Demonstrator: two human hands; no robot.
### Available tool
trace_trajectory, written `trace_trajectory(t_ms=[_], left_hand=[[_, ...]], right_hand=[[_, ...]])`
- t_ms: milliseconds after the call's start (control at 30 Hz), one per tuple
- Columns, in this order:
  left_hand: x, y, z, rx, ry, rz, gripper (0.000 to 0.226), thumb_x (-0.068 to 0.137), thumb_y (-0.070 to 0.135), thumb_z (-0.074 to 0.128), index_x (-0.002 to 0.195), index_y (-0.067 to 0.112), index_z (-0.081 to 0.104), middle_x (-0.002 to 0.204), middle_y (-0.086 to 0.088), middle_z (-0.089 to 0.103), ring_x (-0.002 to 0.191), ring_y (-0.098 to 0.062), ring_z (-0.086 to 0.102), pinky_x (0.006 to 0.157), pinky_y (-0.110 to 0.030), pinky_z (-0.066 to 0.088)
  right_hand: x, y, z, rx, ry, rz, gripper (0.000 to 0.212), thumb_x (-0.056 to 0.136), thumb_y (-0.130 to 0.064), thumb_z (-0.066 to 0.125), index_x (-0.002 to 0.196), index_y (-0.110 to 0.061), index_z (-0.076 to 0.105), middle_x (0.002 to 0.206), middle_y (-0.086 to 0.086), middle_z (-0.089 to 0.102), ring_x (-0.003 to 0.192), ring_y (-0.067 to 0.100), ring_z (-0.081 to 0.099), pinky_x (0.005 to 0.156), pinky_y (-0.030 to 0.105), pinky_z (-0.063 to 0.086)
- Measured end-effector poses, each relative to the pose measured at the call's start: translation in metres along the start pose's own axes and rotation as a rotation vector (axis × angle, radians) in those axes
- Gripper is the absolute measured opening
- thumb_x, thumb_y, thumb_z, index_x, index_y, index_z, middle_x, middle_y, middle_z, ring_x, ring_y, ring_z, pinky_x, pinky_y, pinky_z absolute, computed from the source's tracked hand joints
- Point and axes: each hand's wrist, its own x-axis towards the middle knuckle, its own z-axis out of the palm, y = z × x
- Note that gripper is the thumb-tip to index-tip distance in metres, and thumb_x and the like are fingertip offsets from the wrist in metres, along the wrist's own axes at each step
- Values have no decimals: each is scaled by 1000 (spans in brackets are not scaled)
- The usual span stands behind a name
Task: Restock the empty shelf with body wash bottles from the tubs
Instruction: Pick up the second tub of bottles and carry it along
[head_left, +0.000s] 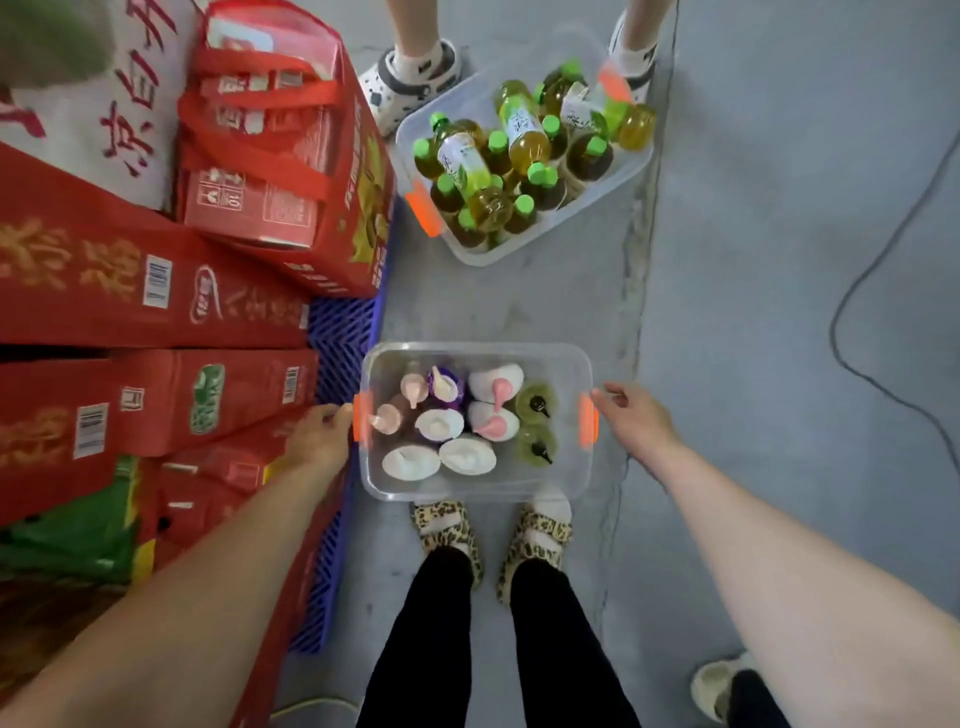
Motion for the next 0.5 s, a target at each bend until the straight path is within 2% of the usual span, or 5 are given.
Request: trace_trajectory(t_ms=[167, 300, 367, 433, 500], left_hand=[[58, -21, 45, -65, -49, -18, 41, 99, 47, 43, 115, 17, 67, 123, -12, 65, 111, -35, 60, 99, -44, 45], [92, -35, 72, -102, -74, -71, 68, 86, 73, 37, 122, 21, 63, 123, -12, 64, 109, -36, 61, 97, -49, 47], [105, -38, 83, -121, -79, -109, 83, 74, 86, 34, 121, 23, 62, 119, -15, 66, 103, -37, 64, 93, -50, 50], [108, -34, 89, -164, -79, -134, 70, 80, 77, 42, 123, 25, 61, 116, -16, 67, 96, -35, 66, 87, -45, 53], [108, -31, 92, -192, -66, -133, 58, 87, 67, 48, 126, 25, 58, 114, -17, 67, 92, -35, 67, 80, -42, 52]], right_hand=[[51, 33, 45, 132, -3, 69, 47, 93, -43, 65, 125, -9, 63, 115, 10, 66, 109, 25, 62, 95, 41, 50], [73, 54, 63, 211, -14, 119, 22, 93, -39, 66, 101, -19, 69, 94, 8, 70, 85, 20, 66, 73, 31, 46], [84, 66, 69, 247, -24, 146, 36, 90, -48, 66, 108, -17, 67, 101, 10, 70, 90, 22, 68, 77, 32, 49], [95, 77, 74, 260, -37, 173, 67, 78, -68, 63, 118, -15, 65, 109, 6, 70, 97, 20, 68, 88, 37, 53], [103, 84, 78, 256, -55, 186, 73, 78, -72, 58, 123, -16, 65, 110, 5, 70, 99, 22, 67, 92, 41, 53]])
